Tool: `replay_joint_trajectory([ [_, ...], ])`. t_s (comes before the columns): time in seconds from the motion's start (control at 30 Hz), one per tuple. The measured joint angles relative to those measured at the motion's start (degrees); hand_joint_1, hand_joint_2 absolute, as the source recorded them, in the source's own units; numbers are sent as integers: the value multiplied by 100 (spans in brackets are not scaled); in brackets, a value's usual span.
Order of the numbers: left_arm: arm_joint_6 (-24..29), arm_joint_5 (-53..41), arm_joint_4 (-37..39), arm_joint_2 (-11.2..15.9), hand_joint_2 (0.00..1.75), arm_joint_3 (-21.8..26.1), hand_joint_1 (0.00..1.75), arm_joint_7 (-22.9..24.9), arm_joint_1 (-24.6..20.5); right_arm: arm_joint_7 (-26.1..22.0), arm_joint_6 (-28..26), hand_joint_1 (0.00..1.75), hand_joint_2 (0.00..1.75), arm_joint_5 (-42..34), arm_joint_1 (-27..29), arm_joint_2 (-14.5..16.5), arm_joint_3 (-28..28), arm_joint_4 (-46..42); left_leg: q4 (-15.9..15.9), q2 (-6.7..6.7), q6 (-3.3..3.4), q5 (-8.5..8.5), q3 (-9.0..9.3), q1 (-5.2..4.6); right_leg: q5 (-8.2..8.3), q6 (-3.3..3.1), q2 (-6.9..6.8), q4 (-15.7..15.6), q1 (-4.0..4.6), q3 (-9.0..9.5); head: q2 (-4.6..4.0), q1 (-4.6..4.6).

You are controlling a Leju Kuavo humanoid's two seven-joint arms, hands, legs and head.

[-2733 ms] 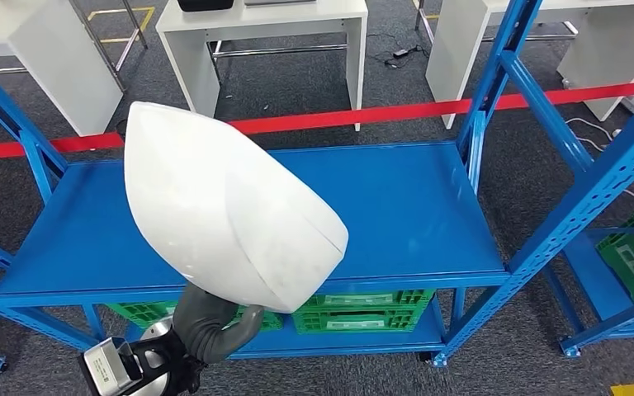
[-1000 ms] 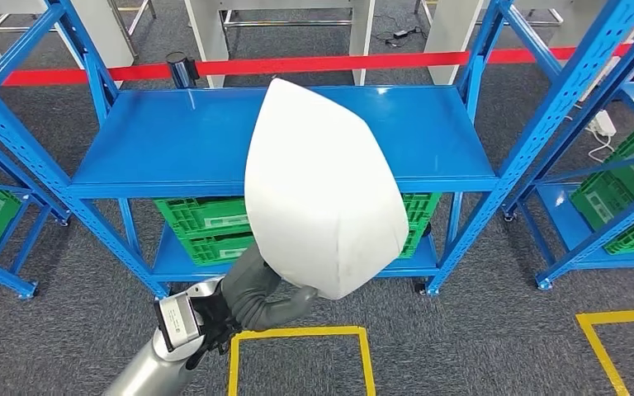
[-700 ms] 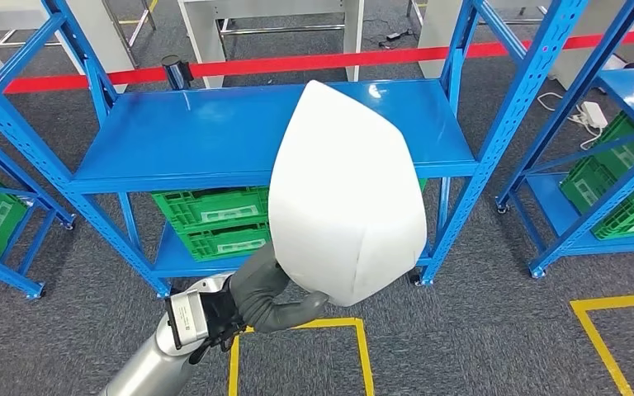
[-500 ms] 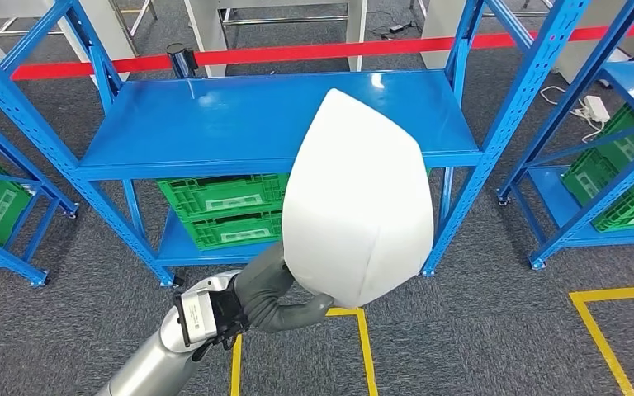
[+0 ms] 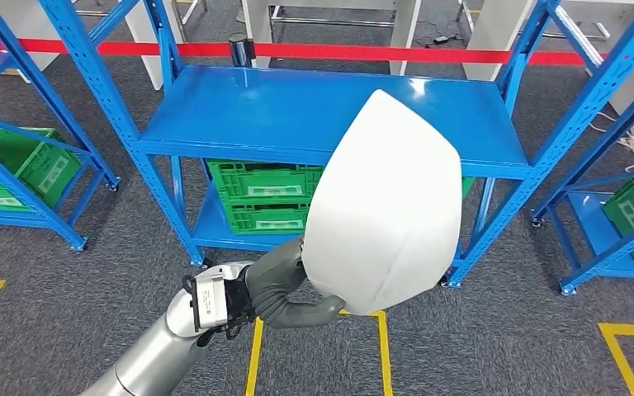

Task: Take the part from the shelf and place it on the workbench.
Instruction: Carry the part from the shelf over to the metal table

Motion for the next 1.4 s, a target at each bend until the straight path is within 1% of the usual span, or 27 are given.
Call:
replay_joint_trajectory([
  [0.07, -4, -2, 0, -5, 175, -12, 175, -15, -30, -2, -4, 0, 0, -1, 1, -26, -1, -1, 14, -96, -54, 20, -48, 15, 50, -44, 156, -380, 13, 193, 0, 3],
  [0.13, -6, 1, -2, -9, 175, -19, 175, -28, -38, -14, -5, 0, 0, -5, -5, -38, 0, -1, 2, -204, -130, 51, -90, 29, 52, -53, 69, -436, 14, 214, 0, 7],
  [0.17, -9, 3, -6, -9, 175, -20, 175, -39, -38, -23, -6, 0, 0, -8, -9, -42, 0, -1, 21, -193, -163, 38, -110, 24, 66, -70, 7, -470, 0, 229, 0, 8],
  [0.23, -29, 3, -14, -9, 175, -20, 175, -82, -47, -45, -24, 0, 0, -15, -7, -49, 1, -1, 325, -11, -232, -153, -266, 15, 93, -109, -137, -531, -39, 258, 0, -25],
  [0.3, -71, 3, -18, -10, 175, -21, 175, -158, -50, -68, -60, 0, 0, -17, 2, -67, 0, -1, 1013, 200, -299, -493, -603, 50, 91, -131, -287, -535, -38, 260, 0, -63],
  [0.33, -90, 1, -16, -10, 175, -21, 175, -192, -47, -85, -68, 0, 0, -10, 5, -83, 0, -2, 1334, 241, -327, -604, -765, 71, 87, -134, -363, -528, -37, 255, 0, -67],
  [0.37, -104, -9, -15, -10, 175, -21, 175, -215, -45, -111, -66, 0, 0, 1, 5, -106, 0, -2, 1502, 265, -348, -618, -852, 91, 83, -133, -438, -522, -38, 252, 0, -69],
  [0.4, -110, -33, -17, -8, 175, -21, 175, -227, -45, -140, -50, 0, 0, 20, 2, -134, 1, -3, 1452, 290, -361, -524, -831, 107, 77, -127, -511, -515, -40, 250, 0, -71],
  [0.43, -112, -64, -22, -6, 175, -20, 175, -230, -46, -173, -23, 0, 0, 41, -3, -162, 4, -3, 1196, 338, -368, -349, -702, 118, 69, -117, -579, -507, -43, 253, 0, -72],
  [0.5, -145, -123, -43, -2, 175, -16, 175, -242, -56, -217, 17, 0, 0, 66, -11, -228, 9, -4, 426, 555, -346, -15, -314, 107, 43, -75, -699, -484, -34, 265, 0, -78],
  [0.57, -232, -154, -66, 1, 175, -12, 175, -267, -68, -252, 23, 0, 0, 67, -16, -287, 12, -5, 21, 669, -267, 94, -129, 75, 31, -8, -796, -465, -12, 270, 0, -73],
  [0.63, -326, -188, -77, 6, 175, -6, 175, -289, -69, -297, 25, 0, 0, 70, -36, -320, 15, -6, -4, 564, -174, 113, -156, 53, 36, 62, -898, -468, -11, 277, 0, -62],
  [0.67, -360, -208, -84, 9, 175, 0, 175, -297, -67, -315, 28, 0, 0, 80, -49, -332, 19, -7, -16, 506, -135, 133, -167, 55, 19, 97, -887, -453, -24, 279, 0, -60],
  [0.73, -400, -258, -102, 8, 175, 11, 175, -325, -68, -350, 47, 0, 0, 115, -61, -341, 34, -8, -48, 400, -60, 182, -175, 80, -179, 150, -664, -197, -53, 180, 0, -43],
  [0.8, -397, -326, -112, 10, 175, 14, 175, -352, -50, -383, 90, 0, 0, 169, -35, -344, 56, -8, -51, 286, -21, 210, -198, 89, -563, 171, -381, 485, -65, -125, 0, -16],
  [0.83, -385, -353, -113, 15, 175, 15, 175, -359, -27, -396, 111, 0, 0, 195, -15, -345, 73, -8, -45, 217, -12, 217, -213, 85, -712, 174, -322, 847, -65, -294, 0, -5],
  [0.87, -365, -375, -113, 23, 175, 16, 175, -368, 1, -398, 124, 0, 0, 225, 4, -348, 91, -8, -36, 141, -10, 222, -226, 81, -766, 173, -298, 1074, -64, -402, 0, -4],
  [0.9, -333, -395, -115, 35, 175, 21, 175, -380, 31, -393, 131, 0, 0, 252, 17, -352, 116, -8, -22, 62, -14, 227, -237, 79, -709, 168, -288, 1100, -64, -415, 0, -2],
  [0.97, -255, -426, -130, 60, 175, 35, 175, -409, 81, -360, 135, 0, 0, 300, 24, -372, 169, -8, 16, -93, -36, 232, -253, 84, -351, 147, -189, 527, -78, -129, 0, 3],
  [1.0, -214, -436, -147, 72, 175, 42, 175, -424, 99, -334, 137, 0, 0, 319, 23, -387, 189, -8, 38, -163, -59, 233, -267, 80, -214, 139, -37, 151, -91, 58, 0, 5],
  [1.07, -148, -465, -197, 96, 175, 50, 175, -440, 131, -279, 140, 0, 0, 346, 24, -411, 214, -8, 66, -299, -128, 246, -314, 79, -94, 111, 182, -320, -103, 281, 0, 7],
  [1.1, -122, -483, -225, 114, 175, 54, 175, -445, 148, -250, 139, 0, 0, 356, 25, -418, 226, -8, 61, -361, -172, 264, -337, 83, -113, 89, 200, -356, -93, 292, 0, 7],
  [1.17, -90, -519, -290, 166, 175, 68, 175, -449, 183, -208, 138, 0, 0, 359, 20, -421, 255, -8, 45, -444, -253, 297, -376, 101, -73, 12, 51, -380, -84, 294, 0, 8],
  [1.23, -72, -549, -362, 220, 175, 86, 175, -441, 197, -203, 138, 0, 0, 342, 19, -426, 284, -8, 244, -219, -312, 162, -488, 86, -42, -78, -104, -416, -98, 303, 0, -30],
  [1.3, -60, -585, -417, 246, 175, 91, 175, -418, 197, -216, 141, 0, 0, 322, 37, -432, 302, -8, 877, 132, -355, -201, -777, 76, -40, -134, -270, -429, -87, 304, 0, -79],
  [1.37, -56, -611, -444, 258, 175, 88, 175, -379, 202, -238, 157, 0, 0, 308, 56, -436, 305, -8, 1541, 257, -385, -472, -1070, 92, -46, -149, -452, -425, -68, 300, 0, -91],
  [1.4, -56, -616, -455, 266, 175, 86, 175, -353, 203, -261, 173, 0, 0, 293, 57, -439, 305, -8, 1634, 278, -389, -465, -1097, 97, -49, -150, -540, -423, -64, 299, 0, -91],
])
